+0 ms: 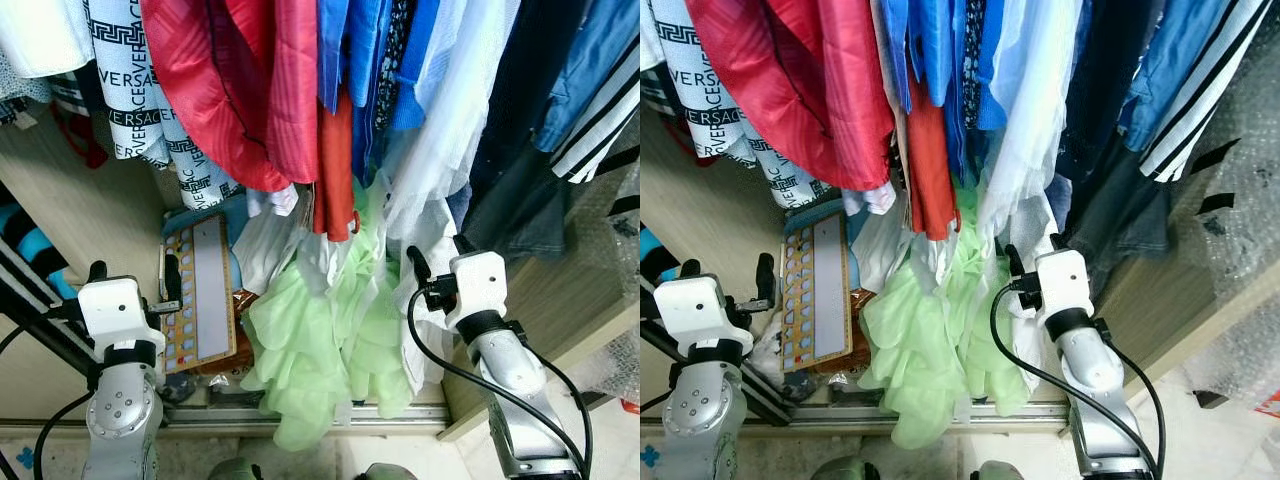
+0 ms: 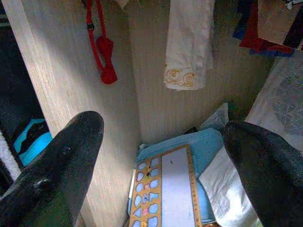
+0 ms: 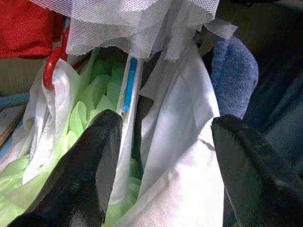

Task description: Clean up the room

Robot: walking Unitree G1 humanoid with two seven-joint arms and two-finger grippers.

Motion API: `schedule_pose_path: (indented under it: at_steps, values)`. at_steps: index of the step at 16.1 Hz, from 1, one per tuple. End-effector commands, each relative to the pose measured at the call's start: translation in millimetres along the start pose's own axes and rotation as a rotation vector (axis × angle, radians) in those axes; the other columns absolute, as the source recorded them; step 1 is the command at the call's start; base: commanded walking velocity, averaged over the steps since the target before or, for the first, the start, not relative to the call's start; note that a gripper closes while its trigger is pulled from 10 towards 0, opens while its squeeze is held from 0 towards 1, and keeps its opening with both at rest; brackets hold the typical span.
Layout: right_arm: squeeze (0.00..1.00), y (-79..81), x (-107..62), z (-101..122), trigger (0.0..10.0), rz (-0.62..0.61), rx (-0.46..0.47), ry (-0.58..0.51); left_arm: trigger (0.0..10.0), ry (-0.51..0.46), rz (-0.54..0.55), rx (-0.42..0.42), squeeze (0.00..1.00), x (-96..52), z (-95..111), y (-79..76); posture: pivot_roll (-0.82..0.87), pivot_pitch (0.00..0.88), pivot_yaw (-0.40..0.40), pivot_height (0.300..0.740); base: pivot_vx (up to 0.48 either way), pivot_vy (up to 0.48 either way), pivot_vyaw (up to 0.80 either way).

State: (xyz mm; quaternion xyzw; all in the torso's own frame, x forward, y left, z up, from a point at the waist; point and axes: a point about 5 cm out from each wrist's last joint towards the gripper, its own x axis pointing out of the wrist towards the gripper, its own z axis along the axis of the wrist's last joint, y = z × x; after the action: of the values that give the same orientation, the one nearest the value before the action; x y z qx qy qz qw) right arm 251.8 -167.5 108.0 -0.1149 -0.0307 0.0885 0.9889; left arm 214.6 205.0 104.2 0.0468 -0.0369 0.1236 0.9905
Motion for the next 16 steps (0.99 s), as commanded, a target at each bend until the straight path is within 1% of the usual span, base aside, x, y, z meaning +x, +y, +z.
schedule_pose_path:
  at_steps: [1, 8, 16]
  values:
    - [0.0, 0.0, 1.2, 1.9, 10.0, 0.003, 0.001, -0.007, 10.0, 0.011, -0.002, 0.002, 0.0, 0.4, -2.7, -0.5, -0.06, 0.0, 0.004, 0.74, 0.0, 0.0, 0.0]
    - [0.0, 0.1, -1.1, 2.0, 10.0, 0.007, -0.003, -0.008, 10.0, 0.015, -0.004, 0.005, 0.0, -1.9, -3.0, -0.9, -0.06, 0.0, 0.005, 0.74, 0.0, 0.0, 0.0]
    - [0.0, -0.6, 0.0, 1.9, 10.0, -0.008, 0.007, -0.006, 10.0, 0.019, -0.018, -0.001, 0.0, -2.8, -5.3, -0.3, -0.06, 0.0, 0.006, 0.74, 0.0, 0.0, 0.0]
